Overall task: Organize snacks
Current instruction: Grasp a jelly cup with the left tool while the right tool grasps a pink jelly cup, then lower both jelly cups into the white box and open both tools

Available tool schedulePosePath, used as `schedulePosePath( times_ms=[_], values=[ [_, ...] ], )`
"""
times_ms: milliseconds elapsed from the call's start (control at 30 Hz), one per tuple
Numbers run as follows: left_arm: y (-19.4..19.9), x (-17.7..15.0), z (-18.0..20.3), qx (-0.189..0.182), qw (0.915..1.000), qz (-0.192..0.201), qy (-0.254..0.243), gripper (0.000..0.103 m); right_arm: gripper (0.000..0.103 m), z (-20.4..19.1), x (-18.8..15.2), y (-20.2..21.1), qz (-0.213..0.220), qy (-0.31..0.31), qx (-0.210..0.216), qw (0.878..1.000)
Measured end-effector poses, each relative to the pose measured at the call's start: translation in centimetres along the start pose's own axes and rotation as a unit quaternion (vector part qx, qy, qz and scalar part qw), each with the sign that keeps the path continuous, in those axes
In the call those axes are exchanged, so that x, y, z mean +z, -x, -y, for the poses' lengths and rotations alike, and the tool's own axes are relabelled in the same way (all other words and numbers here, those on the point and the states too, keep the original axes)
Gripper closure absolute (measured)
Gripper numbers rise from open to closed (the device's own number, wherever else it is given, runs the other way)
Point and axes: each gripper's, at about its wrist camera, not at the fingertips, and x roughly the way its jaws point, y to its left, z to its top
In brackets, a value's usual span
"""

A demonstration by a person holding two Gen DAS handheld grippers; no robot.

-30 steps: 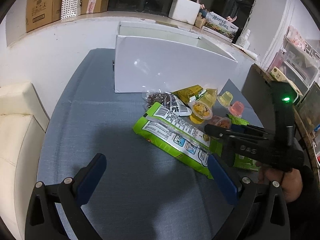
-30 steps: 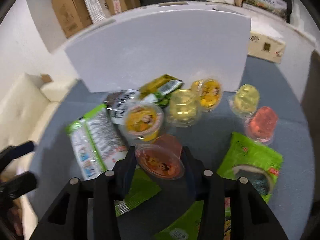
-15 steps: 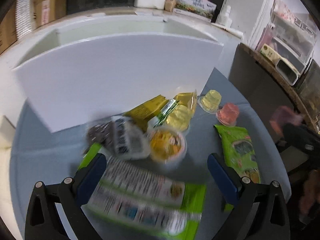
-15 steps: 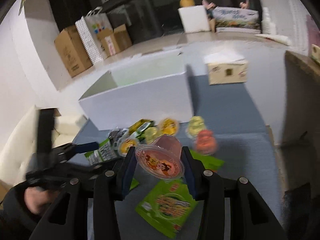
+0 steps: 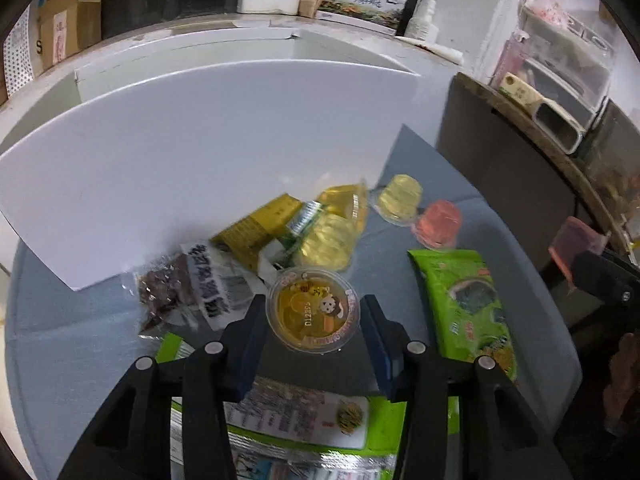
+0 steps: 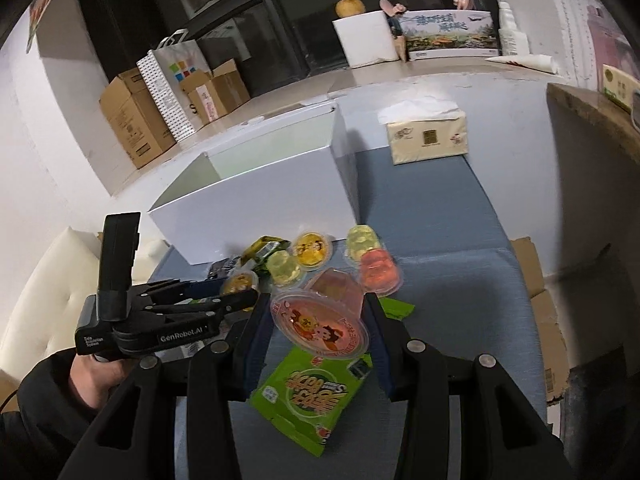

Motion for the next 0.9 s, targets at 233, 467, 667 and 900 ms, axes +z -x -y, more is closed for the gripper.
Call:
schedulePosePath(
  times_ms=[233,467,667,900],
  values=[
    [4.9,-0.4,0.6,-0.019,0.9986,0.05,-0.003,0.052,0.054,-1.1,0.2,-0.6,-0.002,0.01,0.008,1.0],
    [10.9,3.0,-1.5,0.005,0.9925,0.122,-0.003,0.052,0.054,-3.4,4.1,-3.0,0.007,0.048,0.039,0.998],
    [12.1,8.8,-6.3,0.047,0.985,0.165,0.016,0.052,0.054,-6.0,11.3,-6.6,0.017,0.079,0.057,0.995],
    [7.9,12.9,-10.9,0.074,0.9861,0.142,0.043,0.051,0.054,-6.2,17.2,-12.9,-0.006,0.082,0.045,0.996]
  ],
)
